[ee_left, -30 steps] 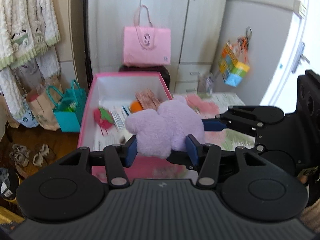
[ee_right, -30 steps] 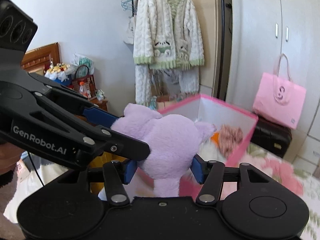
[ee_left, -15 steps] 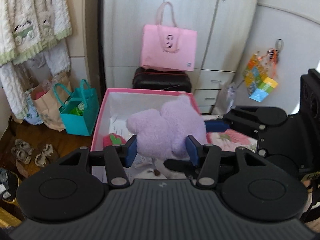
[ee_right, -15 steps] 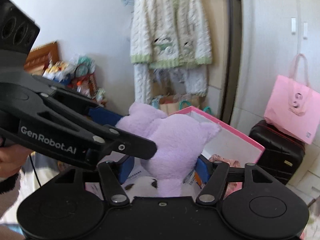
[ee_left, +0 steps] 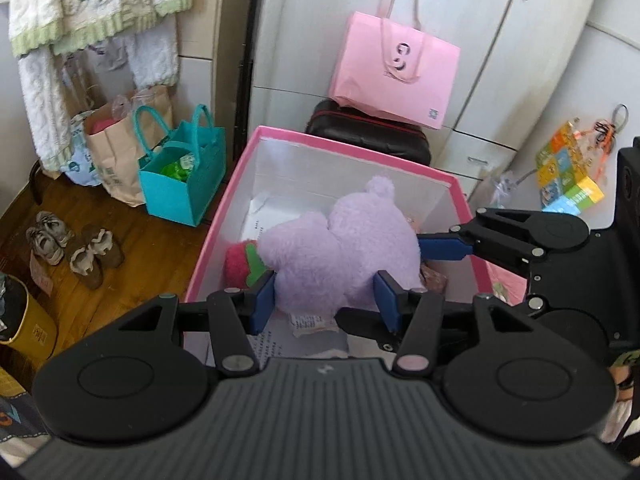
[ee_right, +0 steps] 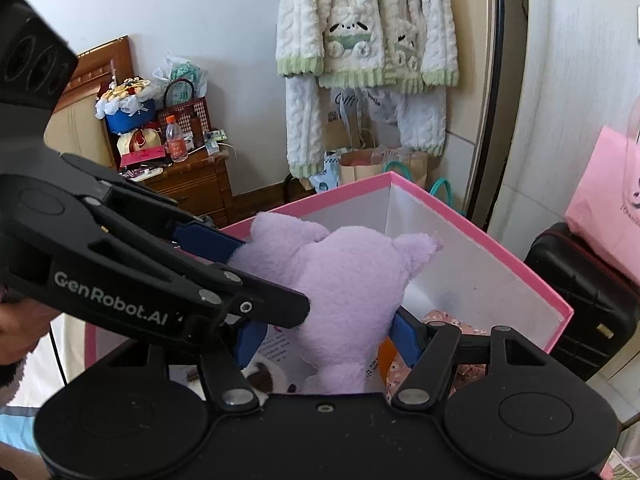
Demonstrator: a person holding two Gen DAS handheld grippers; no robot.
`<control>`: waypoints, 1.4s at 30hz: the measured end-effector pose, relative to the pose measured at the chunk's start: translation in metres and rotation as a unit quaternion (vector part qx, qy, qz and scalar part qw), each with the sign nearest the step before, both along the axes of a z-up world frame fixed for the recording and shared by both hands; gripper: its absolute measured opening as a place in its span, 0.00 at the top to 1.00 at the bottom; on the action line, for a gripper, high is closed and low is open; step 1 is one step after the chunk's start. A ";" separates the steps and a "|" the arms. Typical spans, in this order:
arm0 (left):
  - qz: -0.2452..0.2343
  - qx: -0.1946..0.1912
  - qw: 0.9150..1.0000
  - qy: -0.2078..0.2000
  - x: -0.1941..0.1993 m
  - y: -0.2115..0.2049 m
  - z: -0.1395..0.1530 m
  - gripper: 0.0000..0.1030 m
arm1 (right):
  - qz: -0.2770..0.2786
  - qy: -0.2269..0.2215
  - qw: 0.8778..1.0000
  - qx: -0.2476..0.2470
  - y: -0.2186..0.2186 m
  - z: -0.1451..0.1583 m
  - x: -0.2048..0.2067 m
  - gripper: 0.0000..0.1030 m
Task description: Organize soft objects
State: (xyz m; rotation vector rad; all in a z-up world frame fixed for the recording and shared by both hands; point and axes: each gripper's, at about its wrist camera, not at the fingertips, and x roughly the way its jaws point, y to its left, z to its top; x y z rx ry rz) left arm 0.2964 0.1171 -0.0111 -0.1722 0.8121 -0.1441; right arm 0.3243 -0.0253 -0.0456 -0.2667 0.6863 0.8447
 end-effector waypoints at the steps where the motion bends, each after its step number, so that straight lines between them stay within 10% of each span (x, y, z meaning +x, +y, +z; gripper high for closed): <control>1: 0.006 0.011 1.000 -0.007 -0.001 -0.001 0.001 0.49 | -0.002 0.003 1.000 0.001 -0.001 -0.001 0.003 0.31; 19: 0.001 0.003 0.992 -0.124 -0.104 -0.012 0.030 0.35 | -0.130 -0.052 0.988 0.061 -0.083 0.020 -0.094 0.31; 31: -0.056 0.013 0.986 -0.154 -0.159 -0.050 0.011 0.29 | -0.336 -0.077 0.931 0.123 -0.159 0.009 -0.161 0.28; 42: -0.095 0.023 0.978 -0.184 -0.197 -0.087 0.024 0.19 | -0.367 -0.123 0.918 0.089 -0.167 0.022 -0.223 0.18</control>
